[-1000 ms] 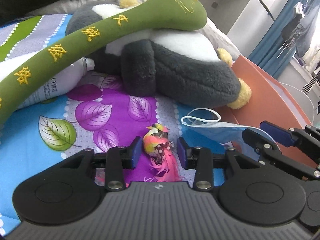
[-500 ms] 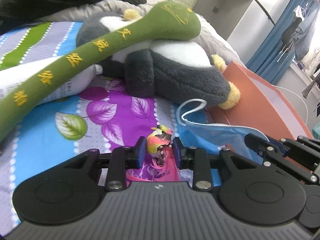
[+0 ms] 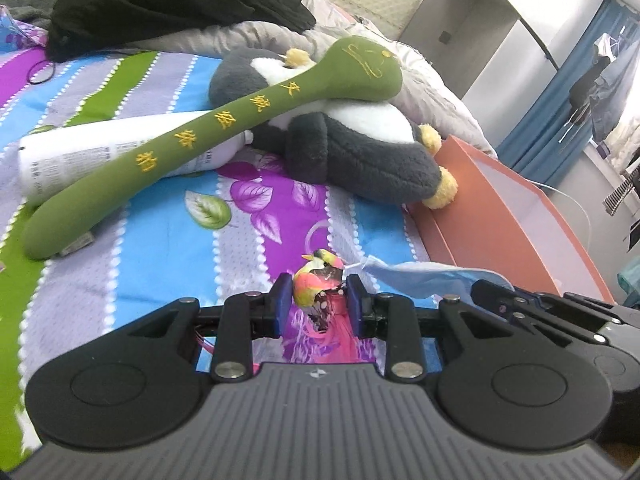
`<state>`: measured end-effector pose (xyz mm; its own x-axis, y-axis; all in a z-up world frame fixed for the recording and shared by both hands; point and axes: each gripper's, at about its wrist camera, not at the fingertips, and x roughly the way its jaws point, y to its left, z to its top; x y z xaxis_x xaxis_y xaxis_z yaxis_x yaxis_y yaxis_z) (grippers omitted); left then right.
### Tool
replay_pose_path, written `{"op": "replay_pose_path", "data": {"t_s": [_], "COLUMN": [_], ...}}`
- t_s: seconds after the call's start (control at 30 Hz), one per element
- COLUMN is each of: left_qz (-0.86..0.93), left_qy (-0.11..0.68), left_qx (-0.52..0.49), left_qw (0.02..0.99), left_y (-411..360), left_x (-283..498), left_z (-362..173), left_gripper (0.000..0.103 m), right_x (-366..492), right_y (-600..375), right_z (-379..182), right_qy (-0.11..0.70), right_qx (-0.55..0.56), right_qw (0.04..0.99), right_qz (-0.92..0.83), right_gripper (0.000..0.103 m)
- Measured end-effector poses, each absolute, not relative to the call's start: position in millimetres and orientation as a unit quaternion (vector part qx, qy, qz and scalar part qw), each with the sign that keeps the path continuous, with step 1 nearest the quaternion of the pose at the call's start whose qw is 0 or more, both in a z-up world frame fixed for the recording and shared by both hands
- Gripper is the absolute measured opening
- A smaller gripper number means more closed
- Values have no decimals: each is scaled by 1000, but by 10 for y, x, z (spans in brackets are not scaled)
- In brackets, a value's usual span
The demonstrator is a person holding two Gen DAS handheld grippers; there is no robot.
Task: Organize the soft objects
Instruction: 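Grasp the small pink toy with the left gripper while the right gripper grasps the blue mask, then carry the pink toy with the left gripper while the right gripper carries the mask to the box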
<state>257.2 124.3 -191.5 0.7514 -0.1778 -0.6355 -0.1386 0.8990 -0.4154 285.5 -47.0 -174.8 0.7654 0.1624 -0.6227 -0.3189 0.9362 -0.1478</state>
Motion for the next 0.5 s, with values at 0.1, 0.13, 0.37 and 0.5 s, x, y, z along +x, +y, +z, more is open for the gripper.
{"op": "replay_pose_path", "data": {"t_s": [0.1,0.13,0.37,0.5], "left_qz": [-10,-10,-4,-4], "left_qy": [351,350,341,331], "left_qx": [-227,-227,-226,-227], "left_qw": [909,909,913,916], "left_y": [1246,1253,1274,1262], "left_x": [2420,2387,2157,2010], "left_z": [-1843,-1825,-1609,-1435], "left_gripper": [34,34,34,34], "right_x": [2755,2731,2563,2437], "right_y": [-495,-509,-627,-720], "right_z": [-1721,-1709,-1590,-1487], "right_qy": [321,322,331,326], "right_qx": [-108,-102,-64,-50], "right_qw": [932,932,931,933], "right_qz": [133,133,142,141], "right_gripper": [6,6,6,6]}}
